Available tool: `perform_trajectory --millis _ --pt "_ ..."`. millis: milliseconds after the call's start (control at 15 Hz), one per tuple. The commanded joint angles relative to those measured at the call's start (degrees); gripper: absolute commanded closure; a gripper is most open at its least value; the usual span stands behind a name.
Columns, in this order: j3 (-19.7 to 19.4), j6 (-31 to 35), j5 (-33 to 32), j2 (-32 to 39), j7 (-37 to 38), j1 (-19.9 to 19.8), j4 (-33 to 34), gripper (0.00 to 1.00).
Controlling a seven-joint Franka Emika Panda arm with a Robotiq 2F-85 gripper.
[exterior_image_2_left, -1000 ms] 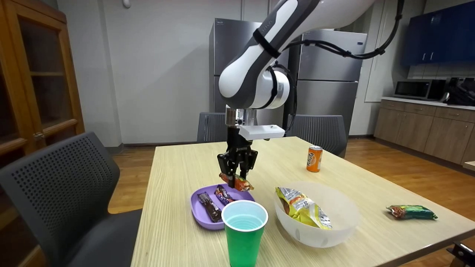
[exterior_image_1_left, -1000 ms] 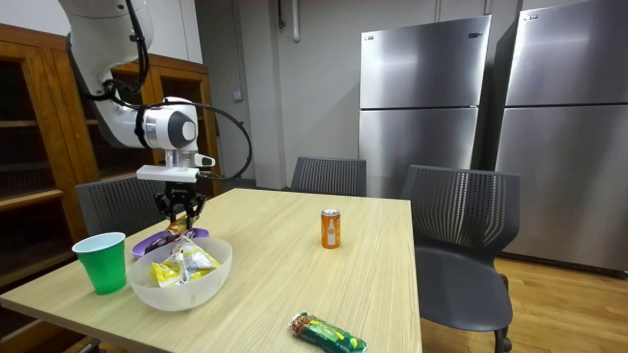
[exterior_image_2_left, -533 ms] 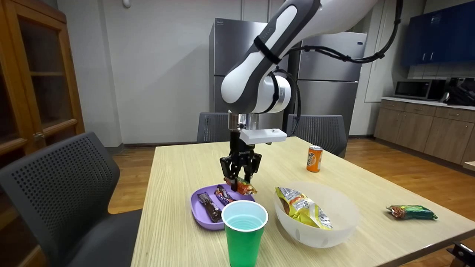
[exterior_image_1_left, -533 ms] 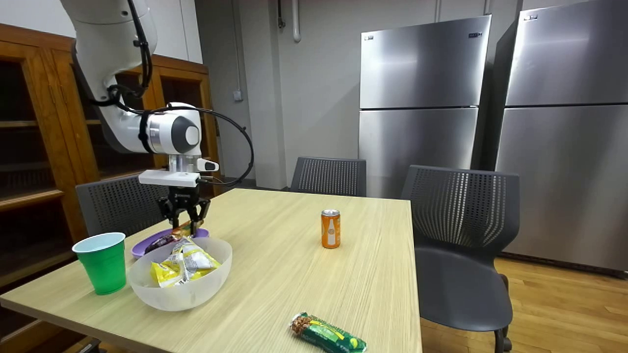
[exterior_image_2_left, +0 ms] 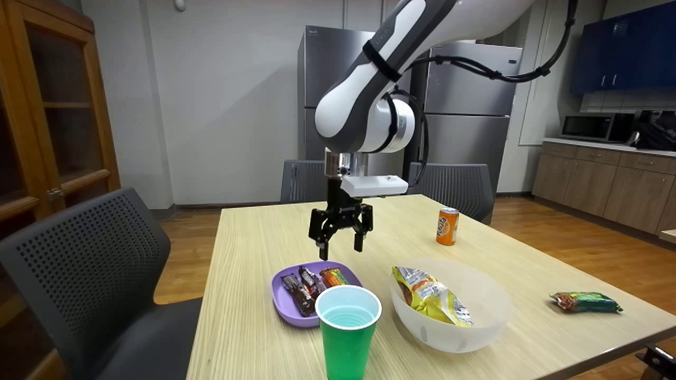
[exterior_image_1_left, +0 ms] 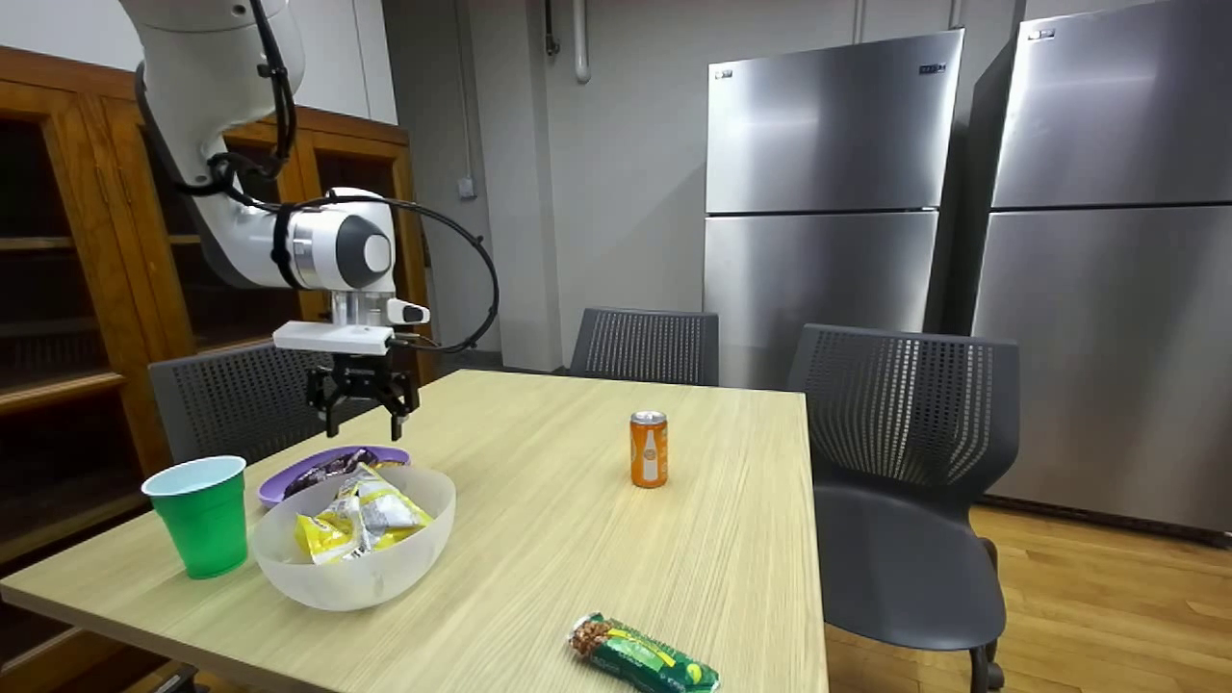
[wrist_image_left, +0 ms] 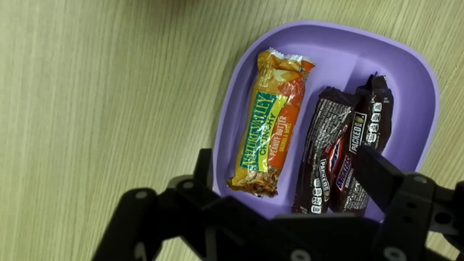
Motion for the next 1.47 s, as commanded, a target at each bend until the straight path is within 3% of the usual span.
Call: perform_trajectory --millis 0,467,533,1400 --pt "0.31 -1.75 0.49 -4.81 -1.49 -0.82 -2.79 0.00" --pt "0.14 -3.17 0.11 -12.55 -4.70 -2.56 -7.70 0.00" --pt "-0.20 -2.16 0.07 -8.22 -2.35 -1.43 -3.98 0.00" --pt "-1.37 -1.71 -0.12 -14.75 -4.22 -3.41 -10.31 0.00"
